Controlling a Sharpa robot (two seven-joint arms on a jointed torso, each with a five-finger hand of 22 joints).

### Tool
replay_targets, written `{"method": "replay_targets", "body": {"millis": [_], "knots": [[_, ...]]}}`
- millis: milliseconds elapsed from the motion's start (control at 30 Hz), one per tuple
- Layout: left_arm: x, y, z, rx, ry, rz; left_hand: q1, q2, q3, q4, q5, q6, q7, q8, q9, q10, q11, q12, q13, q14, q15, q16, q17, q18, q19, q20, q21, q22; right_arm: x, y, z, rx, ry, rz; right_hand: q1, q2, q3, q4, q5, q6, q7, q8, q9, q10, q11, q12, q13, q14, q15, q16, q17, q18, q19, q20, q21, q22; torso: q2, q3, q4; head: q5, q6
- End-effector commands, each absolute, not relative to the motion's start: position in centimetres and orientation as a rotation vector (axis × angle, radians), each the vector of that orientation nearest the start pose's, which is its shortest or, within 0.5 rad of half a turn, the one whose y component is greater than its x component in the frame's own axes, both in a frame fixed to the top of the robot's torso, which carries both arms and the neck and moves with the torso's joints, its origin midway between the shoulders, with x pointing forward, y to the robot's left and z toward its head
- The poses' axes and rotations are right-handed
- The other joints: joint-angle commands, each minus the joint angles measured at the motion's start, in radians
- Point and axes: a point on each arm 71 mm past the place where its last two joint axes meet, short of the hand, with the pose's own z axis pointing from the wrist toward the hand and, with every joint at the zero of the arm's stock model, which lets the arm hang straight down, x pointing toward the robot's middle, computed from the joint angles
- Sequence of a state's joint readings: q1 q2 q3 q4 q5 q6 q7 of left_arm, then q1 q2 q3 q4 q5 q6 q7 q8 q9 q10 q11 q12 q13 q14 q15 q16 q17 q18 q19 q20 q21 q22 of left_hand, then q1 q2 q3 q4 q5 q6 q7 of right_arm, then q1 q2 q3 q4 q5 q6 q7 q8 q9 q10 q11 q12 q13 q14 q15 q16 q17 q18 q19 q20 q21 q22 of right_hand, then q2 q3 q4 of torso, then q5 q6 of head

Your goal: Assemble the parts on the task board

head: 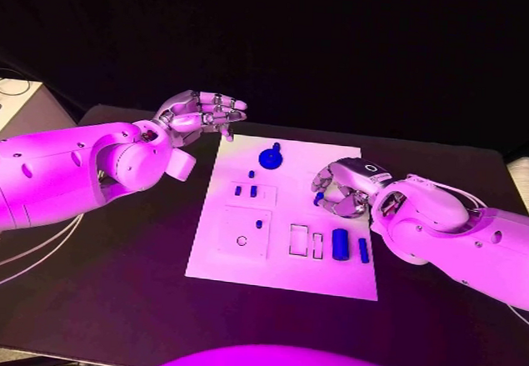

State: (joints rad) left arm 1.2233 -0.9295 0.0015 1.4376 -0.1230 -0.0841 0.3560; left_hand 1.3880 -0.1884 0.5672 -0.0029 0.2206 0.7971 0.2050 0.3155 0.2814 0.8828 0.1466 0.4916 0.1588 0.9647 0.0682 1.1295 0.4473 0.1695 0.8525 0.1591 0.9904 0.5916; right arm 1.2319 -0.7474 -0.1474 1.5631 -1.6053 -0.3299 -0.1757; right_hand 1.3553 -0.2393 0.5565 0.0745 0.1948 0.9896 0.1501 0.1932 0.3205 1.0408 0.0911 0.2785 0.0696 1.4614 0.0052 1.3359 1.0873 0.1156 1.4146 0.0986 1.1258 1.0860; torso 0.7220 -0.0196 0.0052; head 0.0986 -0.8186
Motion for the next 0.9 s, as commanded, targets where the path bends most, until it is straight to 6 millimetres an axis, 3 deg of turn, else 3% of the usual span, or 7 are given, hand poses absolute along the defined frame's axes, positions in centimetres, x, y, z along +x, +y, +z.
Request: {"method": "replay_targets", "body": {"millis": [33, 233, 600, 633, 700, 833, 900], "knots": [[50.5, 26.53, -15.46, -0.944, 1.481, -1.592, 0.002, 0.003, 0.001, -0.006, 0.003, -0.005, 0.013, 0.006, -0.002, -0.007, 0.003, 0.007, -0.001, 0.0, 0.003, -0.006, -0.001, 0.016, 0.002, 0.002, -0.003, -0.001, 46.45, -13.98, -20.21, -0.379, 1.644, 0.618, -0.004, 0.007, 0.011, 0.0, -0.006, 0.012, -0.002, 0.008, 0.003, 0.019, -0.004, 0.0, 0.0, 0.015, -0.005, 0.008, 0.007, -0.013, 0.01, 0.0, 0.011, 0.012, 0.0, 0.0002, -0.0013, 0.001, -0.003], [50.5, 26.57, -15.49, -0.944, 1.485, -1.587, 0.002, 0.004, 0.0, -0.005, 0.003, -0.005, 0.013, 0.006, -0.002, -0.007, 0.003, 0.008, -0.002, 0.0, 0.003, -0.007, -0.001, 0.016, 0.002, 0.002, -0.003, -0.001, 46.46, -13.85, -20.63, -0.395, 1.665, 0.601, -0.005, 0.021, 0.033, -0.007, -0.016, 0.054, -0.018, 0.03, 0.018, 0.094, -0.023, 0.004, 0.01, 0.022, -0.019, 0.02, 0.03, -0.018, 0.021, -0.012, 0.037, 0.042, -0.001, 0.0005, -0.0014, 0.002, -0.005], [50.48, 26.54, -15.53, -0.931, 1.499, -1.578, 0.001, 0.004, 0.0, -0.005, 0.003, -0.005, 0.013, 0.007, -0.001, -0.006, 0.003, 0.008, -0.002, 0.0, 0.003, -0.007, -0.001, 0.016, 0.002, 0.002, -0.003, -0.001, 46.41, -13.82, -20.89, -0.413, 1.672, 0.578, 0.003, 0.028, 0.041, -0.019, -0.021, 0.064, -0.023, 0.038, 0.024, 0.113, -0.029, -0.003, 0.013, 0.025, -0.025, 0.025, 0.041, -0.02, 0.025, -0.019, 0.048, 0.056, -0.002, 0.0005, -0.0011, 0.001, -0.006], [50.47, 26.52, -15.54, -0.929, 1.501, -1.578, 0.001, 0.005, 0.0, -0.005, 0.003, -0.004, 0.013, 0.007, -0.001, -0.006, 0.003, 0.009, -0.002, 0.0, 0.003, -0.007, -0.002, 0.016, 0.002, 0.003, -0.003, -0.001, 46.39, -13.79, -20.89, -0.415, 1.67, 0.577, 0.009, 0.031, 0.045, -0.025, -0.019, 0.066, -0.023, 0.04, 0.026, 0.116, -0.03, -0.005, 0.013, 0.025, -0.026, 0.026, 0.042, -0.021, 0.025, -0.02, 0.05, 0.057, -0.002, 0.0005, -0.0011, 0.001, -0.006], [50.46, 26.5, -15.54, -0.927, 1.504, -1.577, 0.001, 0.005, 0.0, -0.005, 0.003, -0.004, 0.013, 0.007, -0.001, -0.006, 0.003, 0.009, -0.002, 0.0, 0.003, -0.007, -0.002, 0.016, 0.002, 0.003, -0.003, -0.001, 46.32, -13.73, -20.89, -0.418, 1.665, 0.576, 0.026, 0.042, 0.064, -0.043, -0.06, 0.07, -0.023, 0.043, 0.03, 0.13, -0.032, -0.011, 0.016, 0.025, -0.028, 0.027, 0.044, -0.022, 0.026, -0.023, 0.053, 0.062, -0.001, 0.0005, -0.0008, 0.001, -0.006], [50.48, 26.5, -15.56, -0.926, 1.505, -1.574, 0.0, 0.006, 0.0, -0.004, 0.003, -0.004, 0.013, 0.008, -0.001, -0.006, 0.003, 0.009, -0.002, 0.0, 0.003, -0.007, -0.002, 0.016, 0.002, 0.003, -0.003, -0.001, 46.18, -13.62, -20.77, -0.418, 1.641, 0.577, 0.051, 0.054, 0.088, -0.08, -0.056, 0.093, -0.031, 0.058, 0.041, 0.171, -0.043, -0.006, 0.029, 0.023, -0.037, 0.021, 0.037, -0.022, 0.027, -0.031, 0.058, 0.07, -0.002, 0.0002, -0.0006, 0.0, -0.007], [50.48, 26.49, -15.57, -0.926, 1.506, -1.573, 0.0, 0.006, 0.0, -0.004, 0.003, -0.004, 0.013, 0.008, -0.001, -0.006, 0.003, 0.009, -0.002, 0.0, 0.003, -0.007, -0.002, 0.016, 0.002, 0.003, -0.003, -0.001, 46.08, -13.58, -20.66, -0.413, 1.624, 0.581, 0.053, 0.058, 0.102, -0.095, -0.074, 0.105, -0.034, 0.066, 0.048, 0.192, -0.048, -0.004, 0.039, 0.023, -0.042, 0.021, 0.039, -0.023, 0.029, -0.036, 0.066, 0.079, -0.002, 0.0001, -0.0007, 0.0, -0.007]]}}
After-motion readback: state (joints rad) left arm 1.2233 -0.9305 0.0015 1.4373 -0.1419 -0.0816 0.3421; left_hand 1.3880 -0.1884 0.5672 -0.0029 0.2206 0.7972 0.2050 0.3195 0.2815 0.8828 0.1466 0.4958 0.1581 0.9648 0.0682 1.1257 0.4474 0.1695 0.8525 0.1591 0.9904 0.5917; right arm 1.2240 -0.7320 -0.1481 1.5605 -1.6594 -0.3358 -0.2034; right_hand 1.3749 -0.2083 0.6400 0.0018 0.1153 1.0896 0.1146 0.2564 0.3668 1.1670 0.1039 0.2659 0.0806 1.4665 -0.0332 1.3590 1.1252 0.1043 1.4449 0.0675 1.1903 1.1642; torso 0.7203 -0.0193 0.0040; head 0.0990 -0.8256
